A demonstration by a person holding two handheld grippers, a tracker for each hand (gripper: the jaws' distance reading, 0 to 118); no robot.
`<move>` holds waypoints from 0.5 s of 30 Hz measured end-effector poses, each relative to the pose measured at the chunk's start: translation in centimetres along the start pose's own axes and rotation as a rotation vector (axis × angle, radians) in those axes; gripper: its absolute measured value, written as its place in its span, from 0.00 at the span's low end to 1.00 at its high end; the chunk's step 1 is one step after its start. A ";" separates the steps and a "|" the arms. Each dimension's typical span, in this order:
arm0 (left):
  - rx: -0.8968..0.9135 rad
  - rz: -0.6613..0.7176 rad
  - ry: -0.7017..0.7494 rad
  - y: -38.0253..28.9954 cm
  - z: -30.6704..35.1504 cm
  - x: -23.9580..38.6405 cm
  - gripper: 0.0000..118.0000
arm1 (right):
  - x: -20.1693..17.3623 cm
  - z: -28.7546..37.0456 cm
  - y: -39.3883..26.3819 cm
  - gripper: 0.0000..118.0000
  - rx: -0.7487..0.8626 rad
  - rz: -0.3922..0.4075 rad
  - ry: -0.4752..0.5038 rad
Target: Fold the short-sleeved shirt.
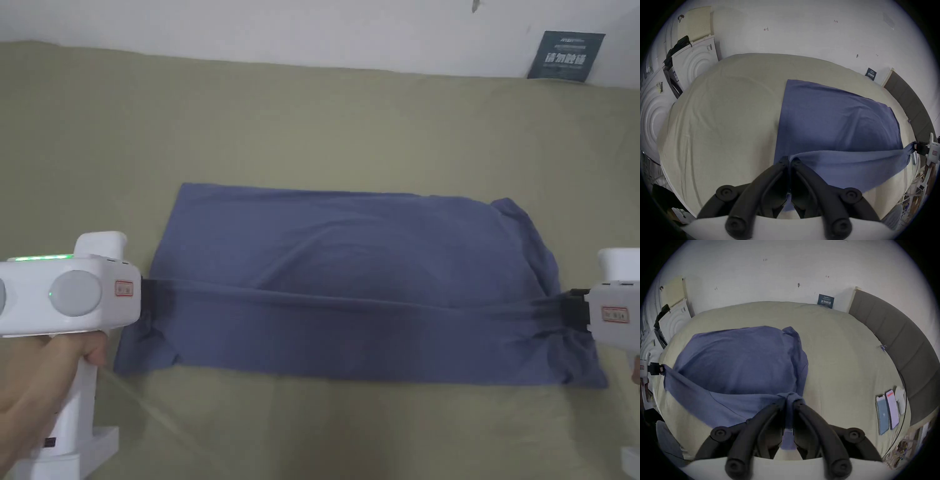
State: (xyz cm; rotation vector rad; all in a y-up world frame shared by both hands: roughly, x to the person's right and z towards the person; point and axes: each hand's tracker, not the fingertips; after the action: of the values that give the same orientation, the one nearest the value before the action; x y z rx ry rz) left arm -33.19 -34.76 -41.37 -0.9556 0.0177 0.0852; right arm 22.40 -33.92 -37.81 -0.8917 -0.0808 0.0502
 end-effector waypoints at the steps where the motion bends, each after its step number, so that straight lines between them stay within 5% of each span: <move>1: -0.015 -0.003 0.004 0.1 -0.6 0.1 0.03 | 0.1 -0.7 0.1 0.11 -0.010 -0.011 0.001; 15: -0.053 -0.010 0.030 0.9 -3.4 0.8 0.03 | -0.5 -4.7 0.9 0.13 -0.038 -0.006 -0.032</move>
State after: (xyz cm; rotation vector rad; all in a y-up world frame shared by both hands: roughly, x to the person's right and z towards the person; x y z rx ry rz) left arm -32.39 -36.98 -44.10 -1.0100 0.0382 0.0627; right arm 22.35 -37.04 -41.50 -0.9285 -0.1147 0.0572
